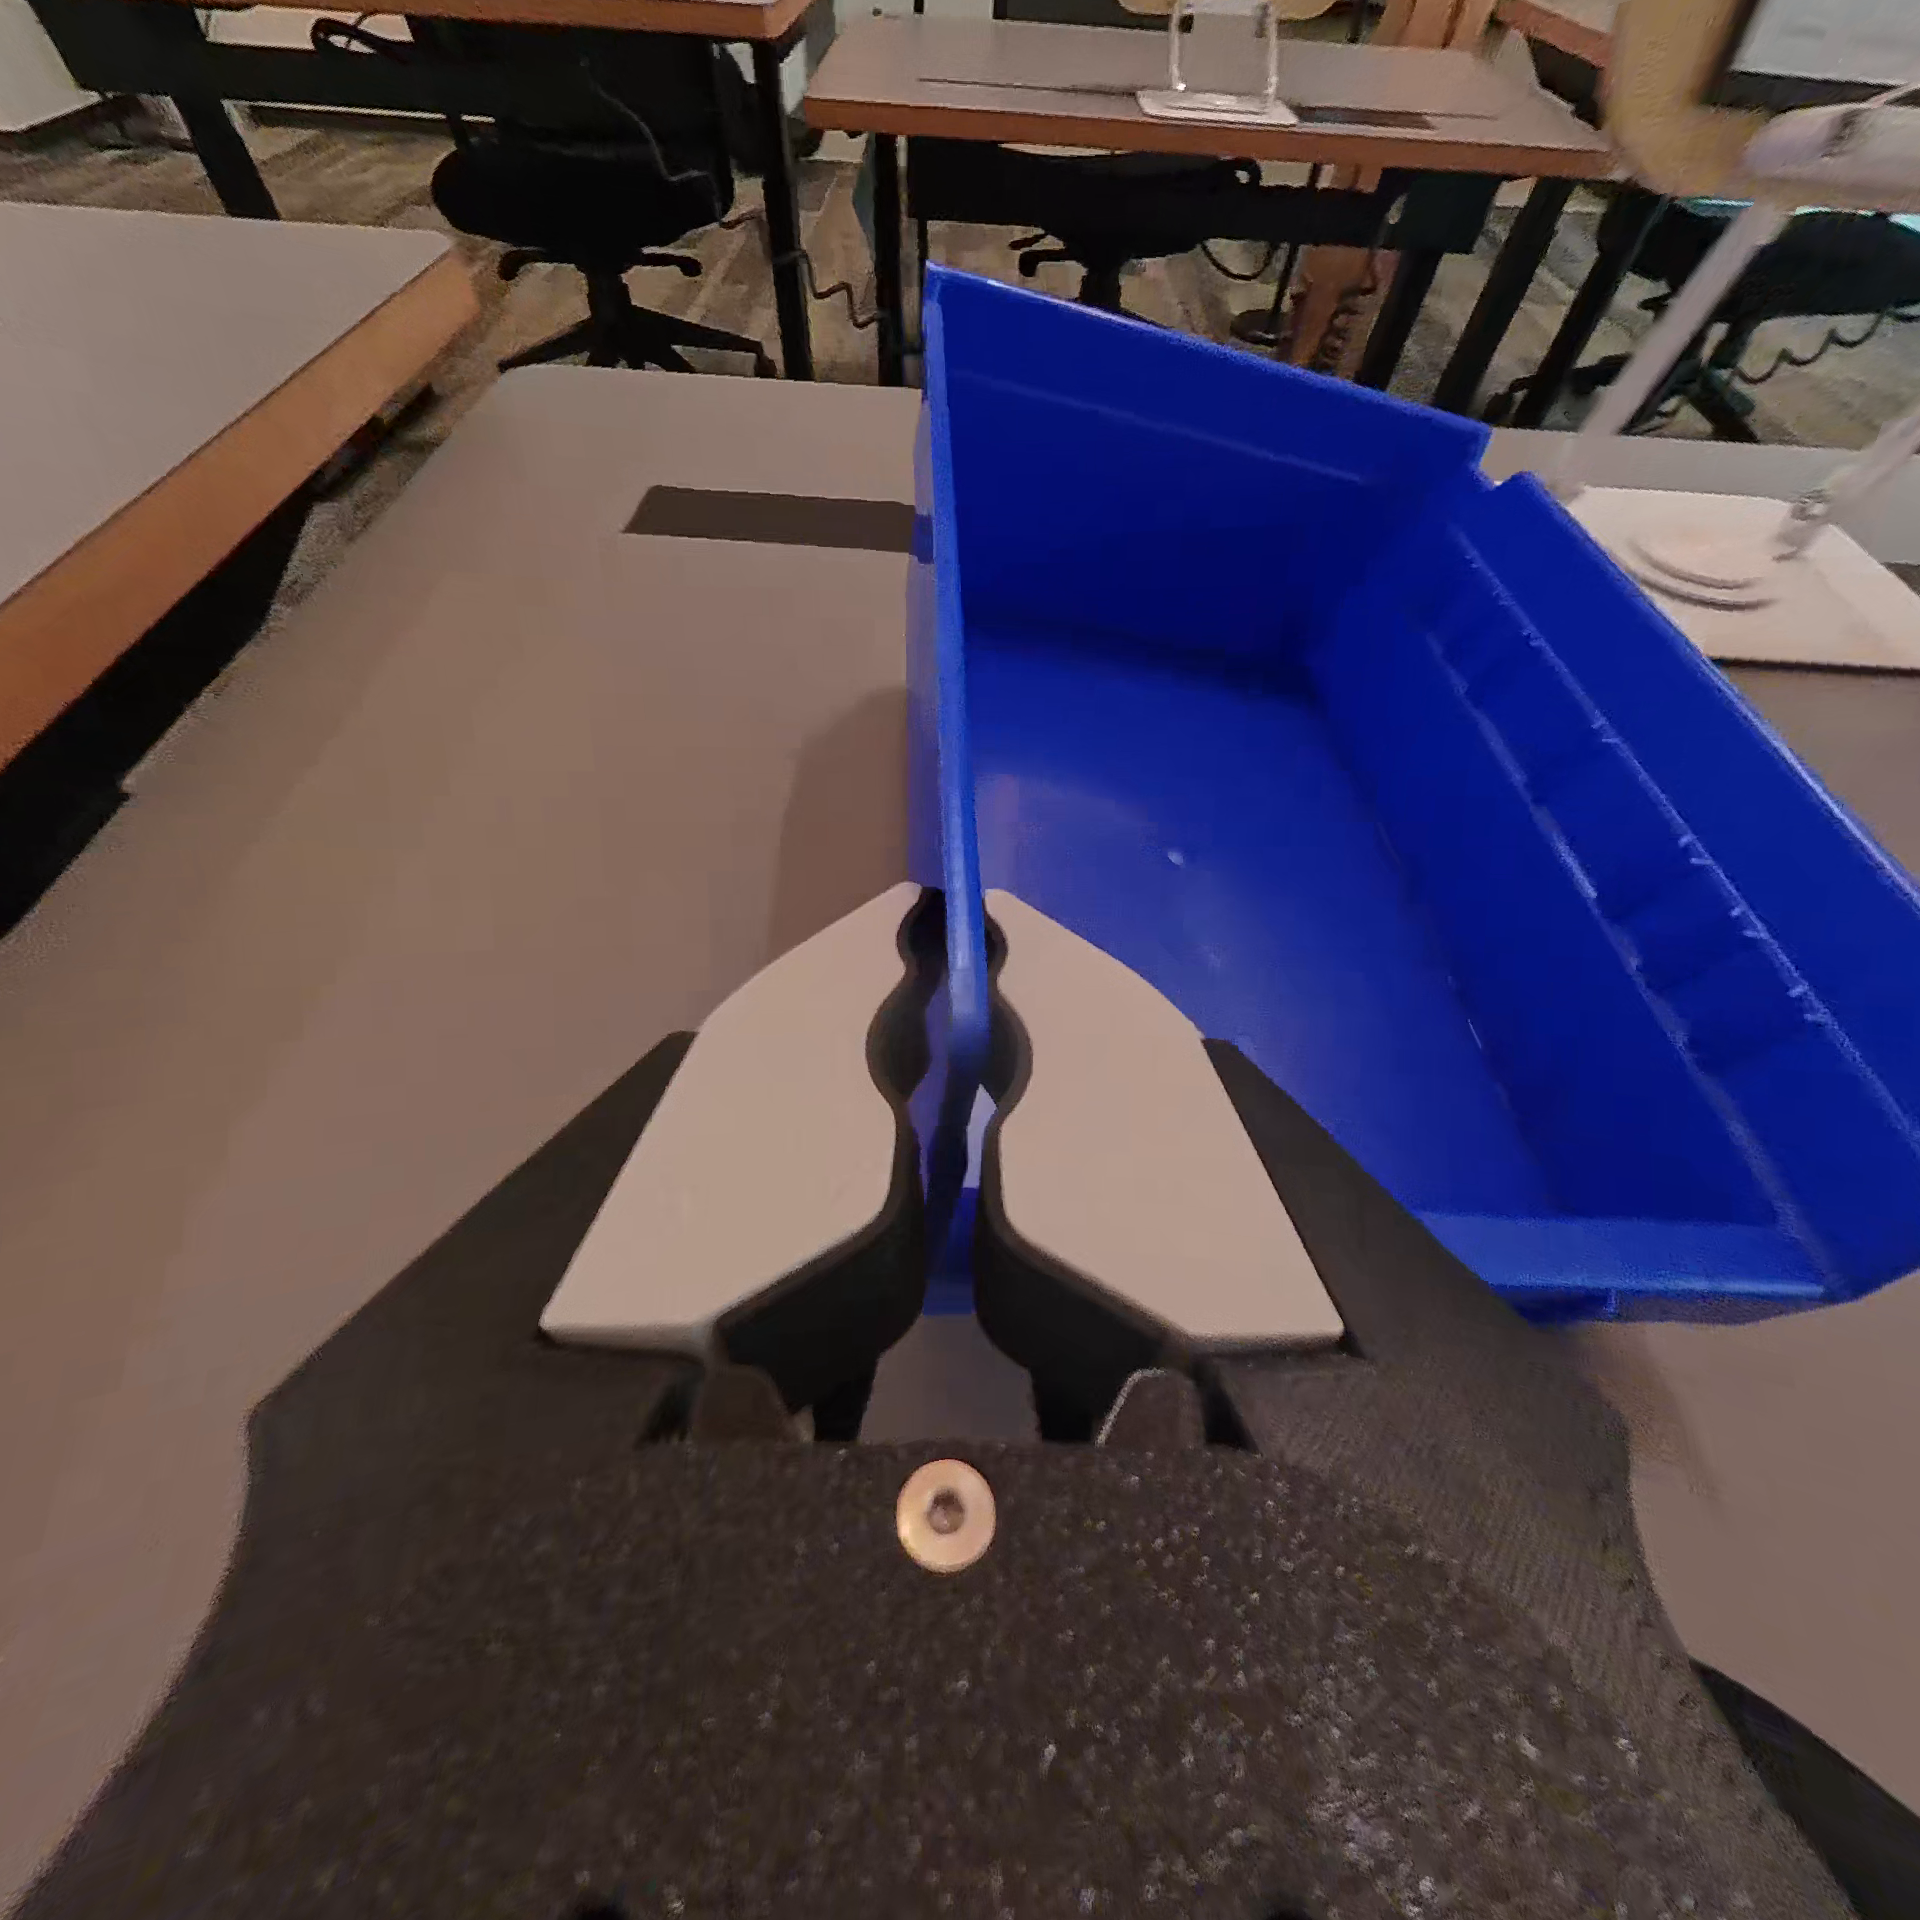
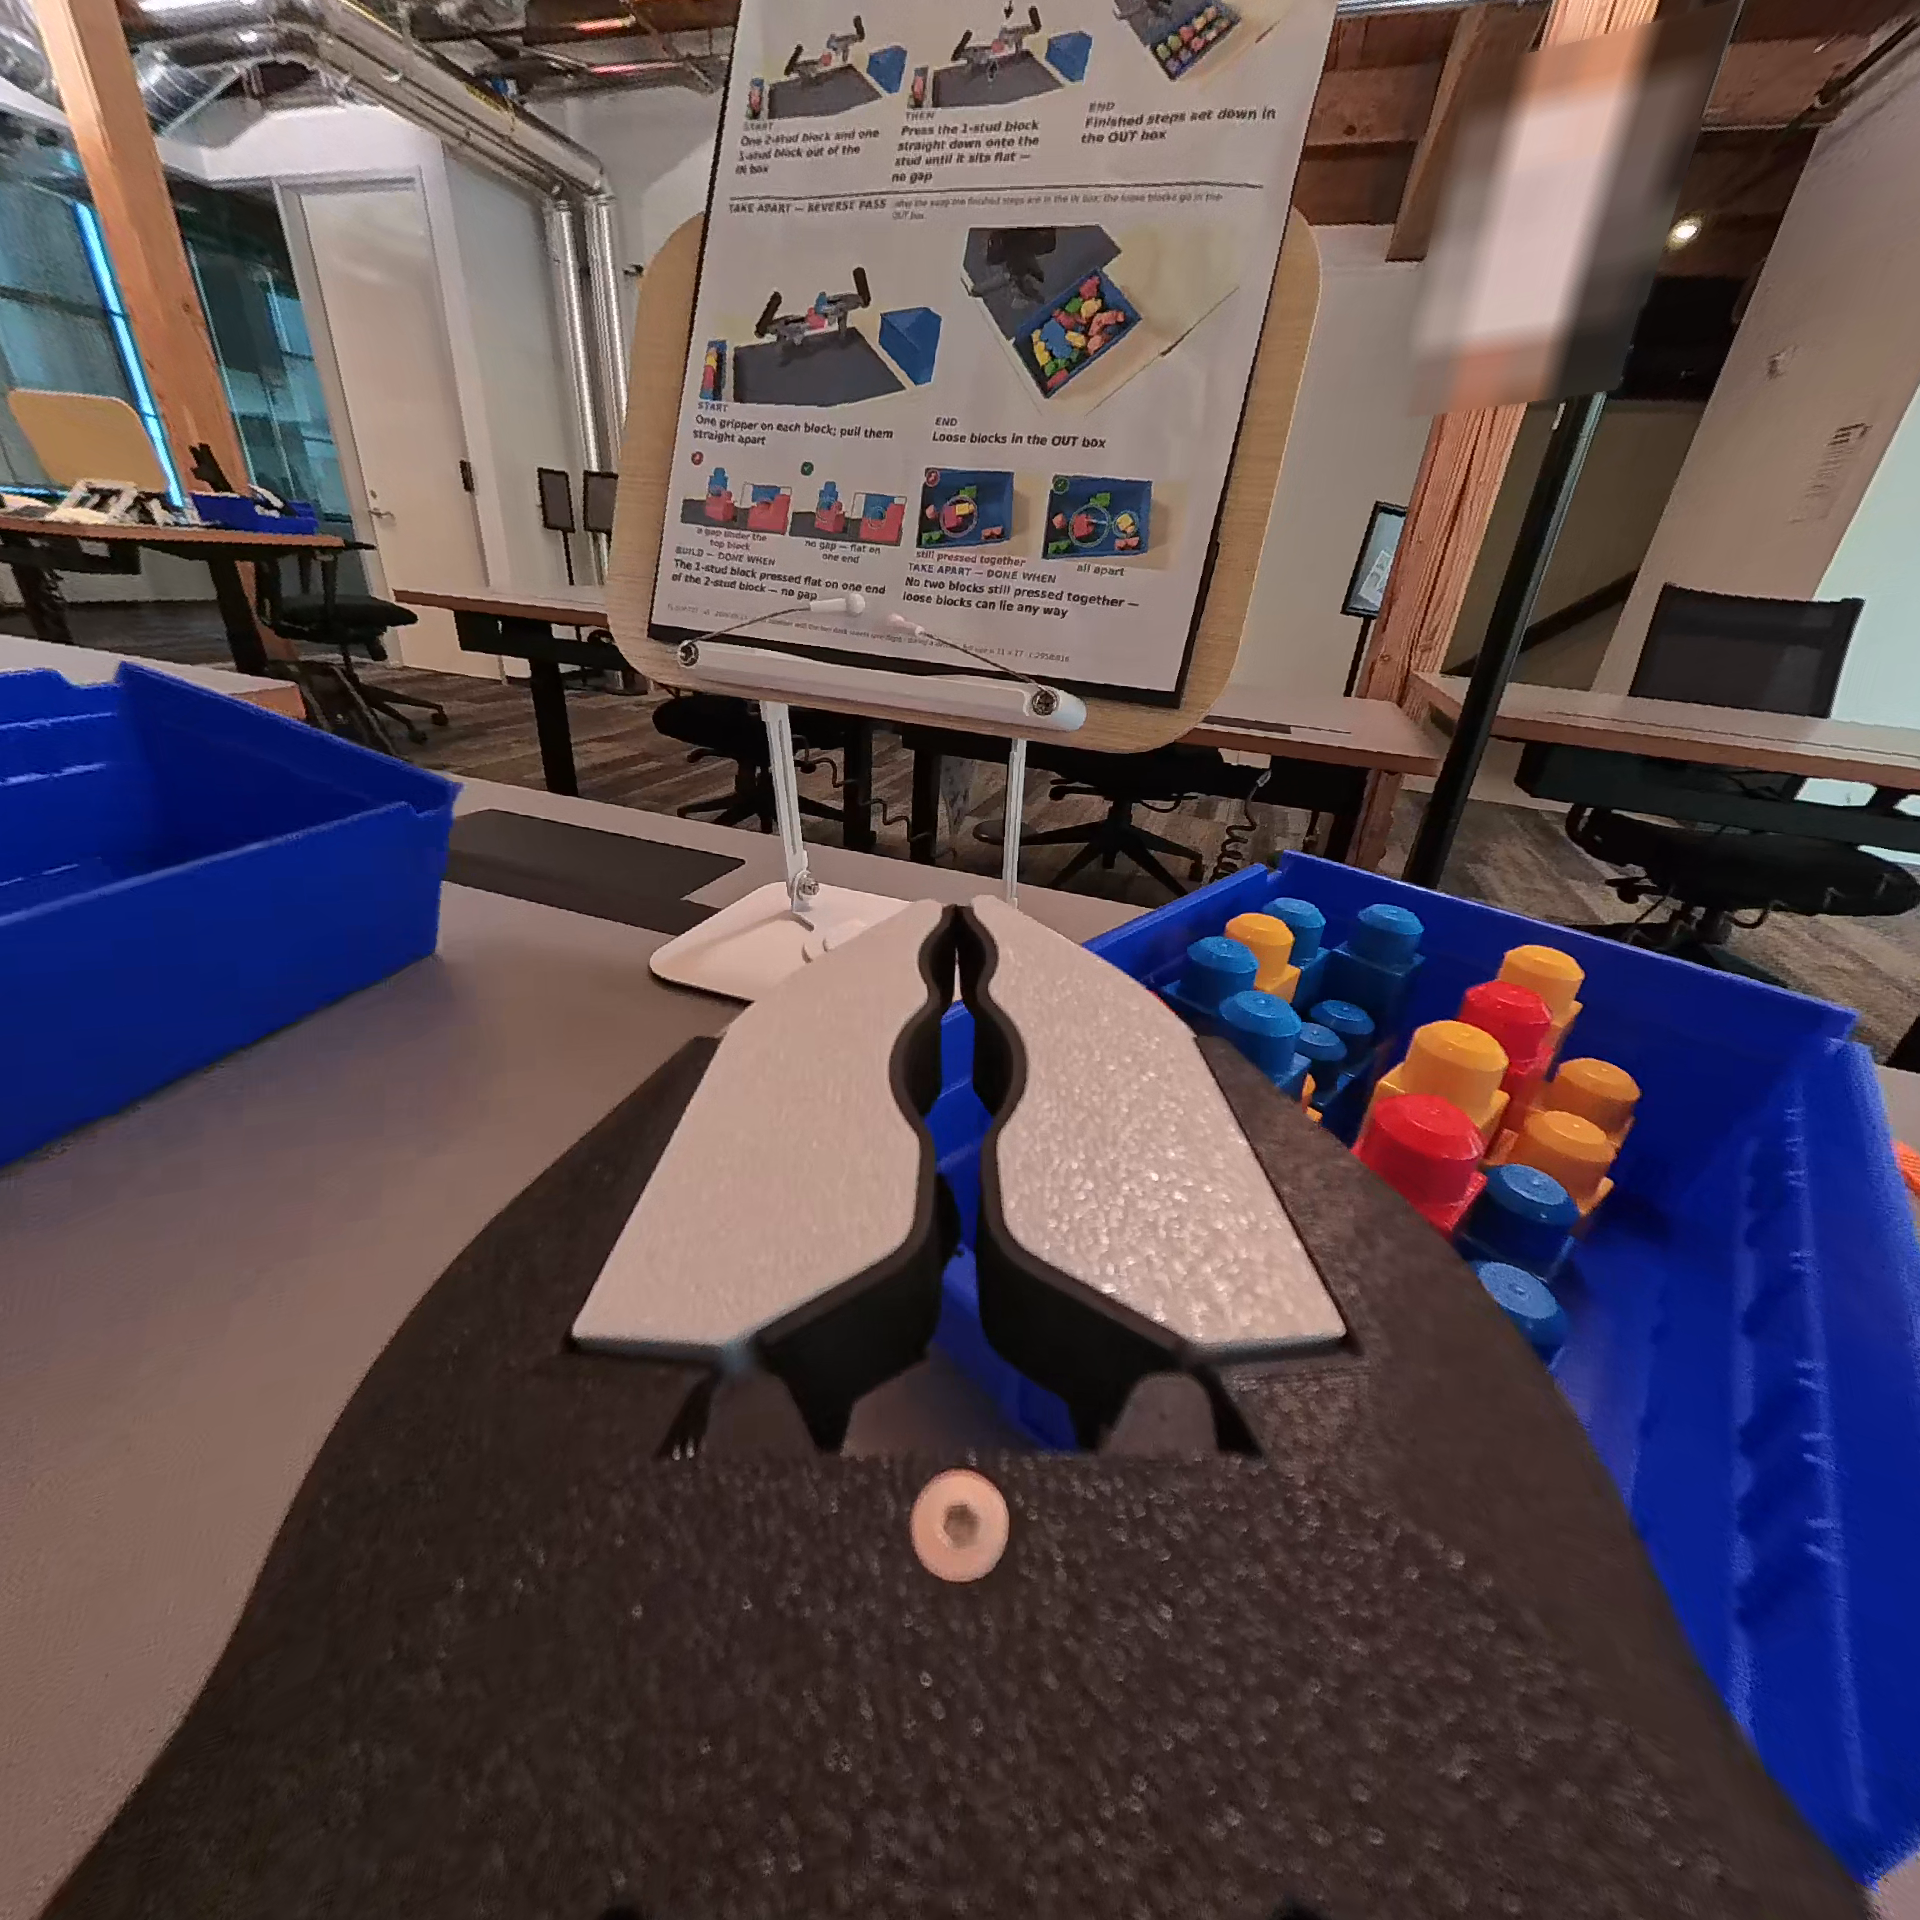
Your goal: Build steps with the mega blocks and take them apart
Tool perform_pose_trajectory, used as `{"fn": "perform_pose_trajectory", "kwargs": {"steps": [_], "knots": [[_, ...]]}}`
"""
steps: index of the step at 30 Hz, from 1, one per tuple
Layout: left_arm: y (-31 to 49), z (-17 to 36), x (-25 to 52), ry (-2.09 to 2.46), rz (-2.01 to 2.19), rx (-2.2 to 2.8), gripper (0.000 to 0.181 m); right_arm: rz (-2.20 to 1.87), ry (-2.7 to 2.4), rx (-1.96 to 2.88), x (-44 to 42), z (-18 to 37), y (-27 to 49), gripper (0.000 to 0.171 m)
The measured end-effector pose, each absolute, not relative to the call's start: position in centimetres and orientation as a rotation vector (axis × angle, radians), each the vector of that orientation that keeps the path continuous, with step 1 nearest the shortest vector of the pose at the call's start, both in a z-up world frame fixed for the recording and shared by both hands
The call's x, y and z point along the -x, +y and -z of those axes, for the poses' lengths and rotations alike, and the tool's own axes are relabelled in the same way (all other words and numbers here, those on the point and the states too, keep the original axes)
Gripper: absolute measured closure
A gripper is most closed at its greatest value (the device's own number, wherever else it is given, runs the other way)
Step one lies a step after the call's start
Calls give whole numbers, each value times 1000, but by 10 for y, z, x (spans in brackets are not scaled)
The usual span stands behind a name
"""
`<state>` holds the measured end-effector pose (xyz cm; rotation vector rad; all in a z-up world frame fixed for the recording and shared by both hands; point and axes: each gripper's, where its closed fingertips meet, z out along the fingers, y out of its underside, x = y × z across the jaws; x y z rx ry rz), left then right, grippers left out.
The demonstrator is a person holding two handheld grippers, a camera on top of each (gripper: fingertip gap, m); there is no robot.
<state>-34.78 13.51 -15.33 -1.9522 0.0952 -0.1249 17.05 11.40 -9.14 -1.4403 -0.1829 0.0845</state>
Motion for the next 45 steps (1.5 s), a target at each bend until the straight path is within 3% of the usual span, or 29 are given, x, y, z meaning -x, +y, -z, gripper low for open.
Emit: {"fn": "perform_pose_trajectory", "kwargs": {"steps": [13, 29, 32, 38, 45], "knots": [[115, 167, 201, 178, 182, 1966, 177, -65, -162, 1455, -178, 94, 114, 171], [132, 183, 141, 282, 257, 1953, 167, 33, -107, 1454, -198, 86, 110, 171], [126, 177, 135, 312, 341, 1936, 152, 133, -14, 1443, -234, 68, 98, 158], [114, 140, 145, 335, 373, 1810, 139, 196, 224, 1572, -321, 89, 72, 109], [104, 117, 147, 349, 395, 1703, 137, 119, 304, 1810, -331, 165, 88, 97]]}}
